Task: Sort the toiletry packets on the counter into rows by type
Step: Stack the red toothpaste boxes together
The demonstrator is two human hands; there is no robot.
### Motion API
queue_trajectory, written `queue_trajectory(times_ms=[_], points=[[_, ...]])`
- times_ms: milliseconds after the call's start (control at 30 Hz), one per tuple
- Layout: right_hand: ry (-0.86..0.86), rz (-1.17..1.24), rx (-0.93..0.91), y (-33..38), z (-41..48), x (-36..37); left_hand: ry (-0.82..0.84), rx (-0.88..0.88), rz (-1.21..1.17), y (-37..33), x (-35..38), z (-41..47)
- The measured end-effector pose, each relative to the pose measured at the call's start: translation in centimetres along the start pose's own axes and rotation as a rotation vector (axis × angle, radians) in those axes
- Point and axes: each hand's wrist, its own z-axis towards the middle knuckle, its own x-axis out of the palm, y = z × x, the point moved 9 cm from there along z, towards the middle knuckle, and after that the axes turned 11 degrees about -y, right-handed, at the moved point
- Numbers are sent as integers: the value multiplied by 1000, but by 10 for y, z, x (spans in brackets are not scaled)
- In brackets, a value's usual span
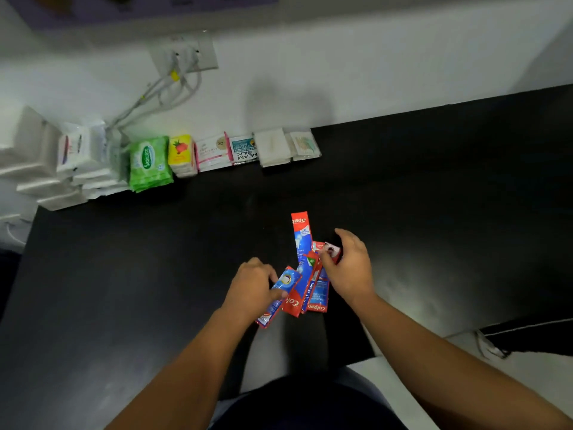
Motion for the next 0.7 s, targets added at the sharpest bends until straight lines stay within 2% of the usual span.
queue_trajectory(times_ms=[100,167,267,333,533,700], points=[[-100,-70,104,-14,-24,-13,-13,-34,-29,0,-3,-2],[-86,-80,192,-22,-39,-13,-21,-131,-184,5,-5,2],[-20,-123,229,-25,-50,-6,-27,-281,-531,2,-3,11],[27,-155,265,-26,-51,-3,-15,-326,-632,-8,5,15],[76,-212,316,-21,-48,-1,17,-167,-127,-36,25,22],[99,-234,321,-17,-49,3,76,-247,4,-47,28,20]])
